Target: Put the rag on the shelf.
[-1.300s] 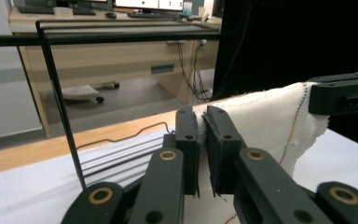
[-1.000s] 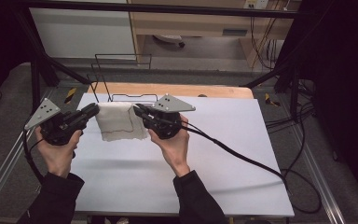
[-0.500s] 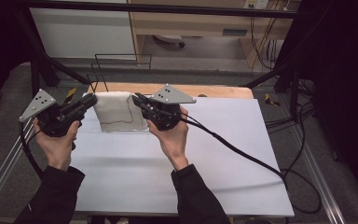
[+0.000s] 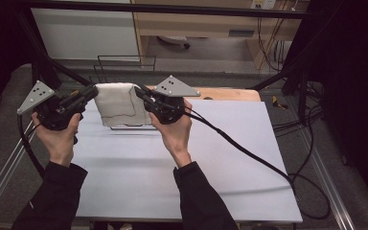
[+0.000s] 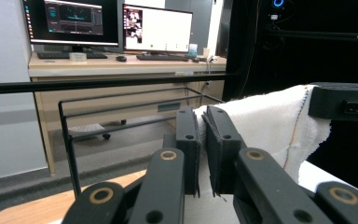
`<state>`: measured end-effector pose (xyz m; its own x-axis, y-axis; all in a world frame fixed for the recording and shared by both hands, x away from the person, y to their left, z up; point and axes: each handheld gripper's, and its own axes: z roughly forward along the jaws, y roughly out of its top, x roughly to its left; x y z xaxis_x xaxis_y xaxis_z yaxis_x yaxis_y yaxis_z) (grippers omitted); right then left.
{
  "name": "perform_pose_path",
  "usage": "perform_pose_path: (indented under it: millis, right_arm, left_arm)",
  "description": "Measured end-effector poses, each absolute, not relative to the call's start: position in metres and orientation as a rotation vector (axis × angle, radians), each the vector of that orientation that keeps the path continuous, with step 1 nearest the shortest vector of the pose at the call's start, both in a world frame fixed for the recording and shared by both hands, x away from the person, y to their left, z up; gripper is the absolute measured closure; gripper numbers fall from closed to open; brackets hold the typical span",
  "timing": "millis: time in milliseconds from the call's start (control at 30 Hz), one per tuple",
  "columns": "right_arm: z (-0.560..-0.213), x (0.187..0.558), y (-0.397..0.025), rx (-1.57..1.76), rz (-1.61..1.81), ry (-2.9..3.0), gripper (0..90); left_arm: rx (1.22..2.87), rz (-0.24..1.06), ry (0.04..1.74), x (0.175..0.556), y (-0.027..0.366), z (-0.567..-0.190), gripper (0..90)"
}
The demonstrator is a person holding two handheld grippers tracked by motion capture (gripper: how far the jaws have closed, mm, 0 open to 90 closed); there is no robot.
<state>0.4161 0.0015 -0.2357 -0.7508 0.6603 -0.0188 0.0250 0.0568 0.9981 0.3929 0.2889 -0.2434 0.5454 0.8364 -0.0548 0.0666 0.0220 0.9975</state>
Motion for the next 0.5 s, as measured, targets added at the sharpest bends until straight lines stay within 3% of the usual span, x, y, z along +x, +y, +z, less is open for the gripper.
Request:
perform_pose_path:
  millis: [500]
  right_arm:
    - [-0.216, 0.428, 0.007, 0.67, 1.74, 1.822, 84.6]
  left_arm:
    - [1.399, 0.737, 0.829, 0.408, 0.29, -0.224, 84.1]
